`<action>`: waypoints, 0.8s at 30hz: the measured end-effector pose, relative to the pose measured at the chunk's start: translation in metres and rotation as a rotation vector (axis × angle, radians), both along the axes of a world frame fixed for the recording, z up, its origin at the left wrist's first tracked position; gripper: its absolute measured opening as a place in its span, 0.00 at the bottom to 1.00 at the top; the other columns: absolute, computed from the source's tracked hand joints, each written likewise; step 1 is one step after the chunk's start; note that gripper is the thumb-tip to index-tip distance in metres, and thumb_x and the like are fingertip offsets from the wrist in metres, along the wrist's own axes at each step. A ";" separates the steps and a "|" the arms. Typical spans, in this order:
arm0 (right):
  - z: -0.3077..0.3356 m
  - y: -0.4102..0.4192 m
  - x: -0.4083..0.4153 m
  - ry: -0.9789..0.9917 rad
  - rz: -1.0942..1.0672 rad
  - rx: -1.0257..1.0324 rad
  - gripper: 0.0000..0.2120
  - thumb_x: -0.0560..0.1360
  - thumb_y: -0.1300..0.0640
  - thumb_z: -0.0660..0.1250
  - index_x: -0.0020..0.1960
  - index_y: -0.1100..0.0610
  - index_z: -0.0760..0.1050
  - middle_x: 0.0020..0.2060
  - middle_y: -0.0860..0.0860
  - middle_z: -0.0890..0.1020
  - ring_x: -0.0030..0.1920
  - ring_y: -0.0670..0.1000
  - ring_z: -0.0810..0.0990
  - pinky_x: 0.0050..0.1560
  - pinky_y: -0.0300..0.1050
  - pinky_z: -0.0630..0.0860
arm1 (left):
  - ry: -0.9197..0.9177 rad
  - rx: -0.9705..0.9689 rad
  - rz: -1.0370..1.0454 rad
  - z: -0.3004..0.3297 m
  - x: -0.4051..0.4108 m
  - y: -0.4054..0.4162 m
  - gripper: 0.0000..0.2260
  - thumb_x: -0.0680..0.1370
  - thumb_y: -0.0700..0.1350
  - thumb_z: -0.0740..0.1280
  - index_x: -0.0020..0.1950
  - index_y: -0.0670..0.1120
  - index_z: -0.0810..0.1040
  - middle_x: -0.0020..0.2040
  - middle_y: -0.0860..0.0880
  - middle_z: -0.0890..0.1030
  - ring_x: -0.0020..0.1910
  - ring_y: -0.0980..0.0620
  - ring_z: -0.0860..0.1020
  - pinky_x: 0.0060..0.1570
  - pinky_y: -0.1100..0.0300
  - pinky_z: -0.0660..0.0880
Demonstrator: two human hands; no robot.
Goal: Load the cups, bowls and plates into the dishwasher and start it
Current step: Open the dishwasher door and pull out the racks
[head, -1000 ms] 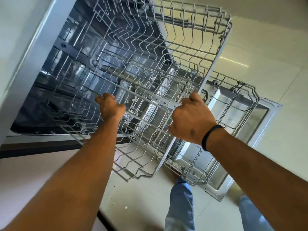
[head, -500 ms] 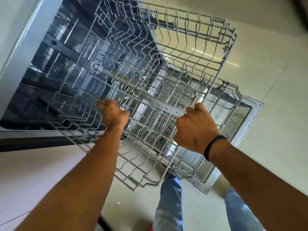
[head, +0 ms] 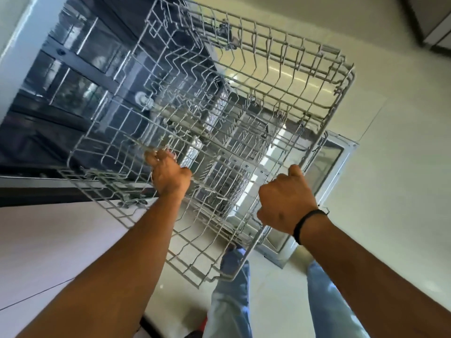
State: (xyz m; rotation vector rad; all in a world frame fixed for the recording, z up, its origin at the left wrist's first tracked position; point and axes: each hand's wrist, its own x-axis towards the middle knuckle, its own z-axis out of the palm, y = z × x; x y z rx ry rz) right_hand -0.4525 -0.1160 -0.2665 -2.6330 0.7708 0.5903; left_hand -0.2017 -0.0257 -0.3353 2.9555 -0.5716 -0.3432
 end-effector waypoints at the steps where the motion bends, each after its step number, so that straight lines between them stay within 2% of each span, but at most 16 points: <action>1: -0.002 0.004 -0.001 -0.002 0.004 -0.004 0.15 0.75 0.51 0.61 0.31 0.52 0.67 0.28 0.46 0.74 0.34 0.48 0.68 0.62 0.54 0.59 | 0.000 0.002 -0.007 -0.001 0.000 0.002 0.24 0.73 0.43 0.76 0.66 0.42 0.72 0.78 0.35 0.56 0.56 0.40 0.78 0.38 0.60 0.75; 5: -0.003 0.006 -0.004 -0.020 -0.003 -0.018 0.14 0.74 0.51 0.60 0.30 0.51 0.67 0.28 0.47 0.73 0.33 0.49 0.66 0.59 0.52 0.61 | 0.004 0.000 -0.016 -0.002 -0.002 0.005 0.21 0.73 0.42 0.76 0.64 0.42 0.73 0.76 0.35 0.61 0.50 0.44 0.78 0.34 0.61 0.73; 7: -0.003 0.004 -0.005 -0.018 0.000 -0.006 0.14 0.74 0.51 0.61 0.30 0.51 0.67 0.27 0.47 0.72 0.33 0.48 0.65 0.59 0.52 0.61 | 0.005 0.007 -0.022 -0.001 -0.001 0.006 0.22 0.74 0.43 0.75 0.65 0.41 0.72 0.75 0.33 0.61 0.48 0.45 0.78 0.36 0.58 0.76; 9: -0.002 0.003 -0.006 -0.003 0.012 -0.006 0.14 0.74 0.50 0.61 0.30 0.51 0.67 0.28 0.47 0.73 0.33 0.47 0.66 0.59 0.52 0.61 | 0.009 0.002 -0.033 0.000 -0.001 0.008 0.23 0.74 0.44 0.75 0.65 0.41 0.71 0.76 0.31 0.56 0.50 0.44 0.78 0.41 0.53 0.81; 11: 0.002 0.003 -0.003 0.042 0.032 -0.007 0.15 0.74 0.48 0.62 0.31 0.51 0.67 0.29 0.47 0.73 0.35 0.49 0.68 0.60 0.53 0.61 | 0.060 -0.035 -0.057 0.003 -0.002 0.012 0.21 0.73 0.45 0.75 0.61 0.43 0.72 0.77 0.33 0.55 0.55 0.38 0.79 0.44 0.47 0.83; 14: 0.013 0.002 0.004 0.102 0.017 0.064 0.13 0.74 0.45 0.65 0.36 0.51 0.72 0.34 0.47 0.77 0.44 0.53 0.74 0.61 0.53 0.62 | 0.152 -0.086 -0.089 0.017 -0.010 0.018 0.19 0.74 0.46 0.75 0.60 0.45 0.70 0.78 0.37 0.57 0.64 0.35 0.75 0.46 0.49 0.83; 16: 0.025 0.003 0.010 0.080 -0.063 0.160 0.10 0.74 0.44 0.66 0.43 0.51 0.77 0.42 0.49 0.81 0.50 0.55 0.76 0.61 0.52 0.65 | 0.217 -0.132 -0.087 0.035 -0.017 0.025 0.21 0.74 0.46 0.75 0.62 0.46 0.70 0.75 0.38 0.61 0.66 0.38 0.73 0.42 0.56 0.82; 18: 0.042 0.004 0.018 0.029 -0.204 0.259 0.10 0.75 0.44 0.67 0.46 0.51 0.78 0.47 0.51 0.81 0.54 0.57 0.77 0.61 0.52 0.71 | 0.274 -0.166 -0.099 0.059 -0.022 0.032 0.22 0.73 0.46 0.76 0.62 0.45 0.71 0.70 0.39 0.66 0.59 0.44 0.76 0.37 0.60 0.79; 21: 0.076 0.013 0.032 -0.060 -0.383 0.344 0.11 0.76 0.45 0.68 0.48 0.53 0.79 0.48 0.52 0.81 0.54 0.58 0.79 0.57 0.54 0.77 | 0.341 -0.208 -0.211 0.094 -0.028 0.050 0.21 0.73 0.48 0.76 0.62 0.46 0.72 0.70 0.40 0.66 0.60 0.43 0.76 0.50 0.50 0.82; 24: 0.114 0.028 0.051 -0.099 -0.488 0.403 0.13 0.78 0.46 0.67 0.52 0.56 0.80 0.50 0.55 0.82 0.53 0.58 0.80 0.54 0.50 0.77 | 0.387 -0.237 -0.312 0.131 -0.026 0.070 0.21 0.75 0.51 0.75 0.62 0.47 0.72 0.69 0.44 0.66 0.59 0.46 0.76 0.52 0.49 0.81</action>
